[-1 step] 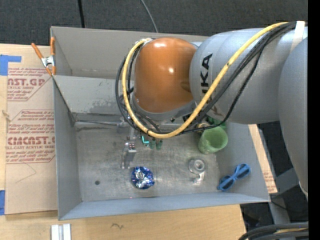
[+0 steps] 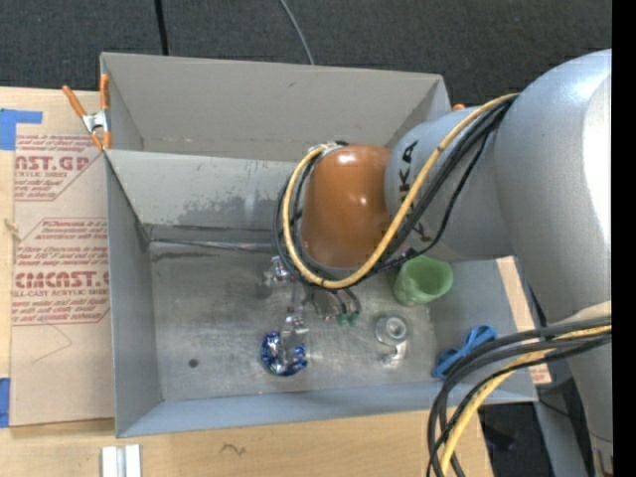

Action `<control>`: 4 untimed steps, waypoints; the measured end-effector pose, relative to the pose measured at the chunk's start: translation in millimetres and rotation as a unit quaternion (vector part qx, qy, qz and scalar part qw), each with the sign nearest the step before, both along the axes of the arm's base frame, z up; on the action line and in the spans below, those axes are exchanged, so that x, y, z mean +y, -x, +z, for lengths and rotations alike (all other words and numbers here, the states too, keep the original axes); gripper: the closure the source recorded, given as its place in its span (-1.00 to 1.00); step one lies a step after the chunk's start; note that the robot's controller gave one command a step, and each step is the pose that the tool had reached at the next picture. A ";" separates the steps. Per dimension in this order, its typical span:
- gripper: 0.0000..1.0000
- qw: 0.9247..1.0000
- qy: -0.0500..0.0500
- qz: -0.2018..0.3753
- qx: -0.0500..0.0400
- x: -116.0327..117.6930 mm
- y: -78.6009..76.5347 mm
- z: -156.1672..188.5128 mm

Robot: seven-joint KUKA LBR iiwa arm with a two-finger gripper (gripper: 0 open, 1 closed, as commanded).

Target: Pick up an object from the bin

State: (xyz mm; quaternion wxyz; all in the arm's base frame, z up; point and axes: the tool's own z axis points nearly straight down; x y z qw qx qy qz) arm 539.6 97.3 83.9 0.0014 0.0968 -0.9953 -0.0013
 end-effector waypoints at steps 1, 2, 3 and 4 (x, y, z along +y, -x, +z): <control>1.00 1.000 0.000 0.001 -0.006 -0.1 -3.1 4.8; 1.00 0.990 0.001 0.138 -0.005 -6.4 -35.0 42.0; -1.00 0.990 0.000 0.138 -0.003 -6.0 -33.8 40.7; -1.00 0.990 0.000 0.143 -0.005 -9.8 34.5 -13.7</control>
Offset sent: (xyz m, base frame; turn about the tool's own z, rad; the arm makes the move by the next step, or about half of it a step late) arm 0.0000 0.0000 0.0000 0.0000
